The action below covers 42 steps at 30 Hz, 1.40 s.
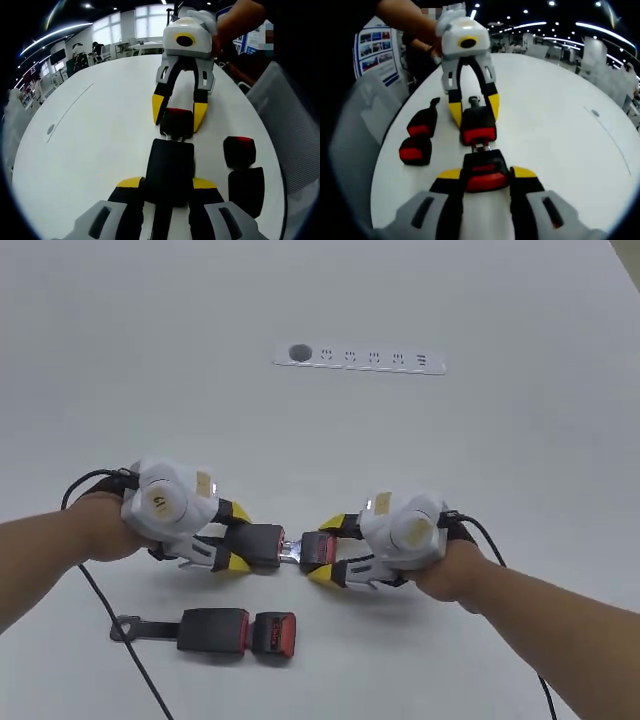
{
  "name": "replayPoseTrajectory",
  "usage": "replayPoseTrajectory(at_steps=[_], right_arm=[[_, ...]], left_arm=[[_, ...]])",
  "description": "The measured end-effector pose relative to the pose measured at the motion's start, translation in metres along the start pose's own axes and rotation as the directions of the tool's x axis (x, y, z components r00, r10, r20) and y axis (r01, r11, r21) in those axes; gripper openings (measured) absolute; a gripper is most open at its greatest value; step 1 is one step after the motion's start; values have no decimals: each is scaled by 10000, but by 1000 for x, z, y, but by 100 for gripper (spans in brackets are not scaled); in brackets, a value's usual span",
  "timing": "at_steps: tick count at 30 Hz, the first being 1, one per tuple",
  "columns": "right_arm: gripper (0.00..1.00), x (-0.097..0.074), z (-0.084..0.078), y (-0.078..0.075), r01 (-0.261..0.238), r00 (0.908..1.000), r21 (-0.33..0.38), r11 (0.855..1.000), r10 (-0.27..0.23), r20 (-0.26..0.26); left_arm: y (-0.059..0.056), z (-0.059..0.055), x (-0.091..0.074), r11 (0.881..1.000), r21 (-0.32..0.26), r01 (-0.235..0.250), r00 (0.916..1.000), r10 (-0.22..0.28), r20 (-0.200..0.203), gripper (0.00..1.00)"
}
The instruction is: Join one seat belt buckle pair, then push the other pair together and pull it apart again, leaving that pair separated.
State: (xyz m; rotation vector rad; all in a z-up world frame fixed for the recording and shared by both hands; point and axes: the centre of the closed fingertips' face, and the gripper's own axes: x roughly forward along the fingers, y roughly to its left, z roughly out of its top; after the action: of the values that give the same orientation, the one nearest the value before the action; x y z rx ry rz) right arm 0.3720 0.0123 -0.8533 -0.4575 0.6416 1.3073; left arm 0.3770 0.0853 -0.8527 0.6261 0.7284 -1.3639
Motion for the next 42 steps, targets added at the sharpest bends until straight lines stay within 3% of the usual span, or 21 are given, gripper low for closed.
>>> replayPoseTrajectory(at_steps=[17, 22, 42], right_arm=[[35, 5, 4, -1, -61, 9996, 56, 10000, 63, -289], [35, 14, 10, 0, -149, 9991, 72, 9999, 152, -384], [35, 17, 13, 2, -75, 9951, -223, 9997, 53, -988]], left_arm=[[-5, 7, 0, 9989, 415, 234, 9995, -224, -235, 34], [-6, 7, 1, 9978, 580, 326, 9991, -310, -288, 34], [-4, 1, 3, 9946, 898, 519, 9975, -473, -526, 34]])
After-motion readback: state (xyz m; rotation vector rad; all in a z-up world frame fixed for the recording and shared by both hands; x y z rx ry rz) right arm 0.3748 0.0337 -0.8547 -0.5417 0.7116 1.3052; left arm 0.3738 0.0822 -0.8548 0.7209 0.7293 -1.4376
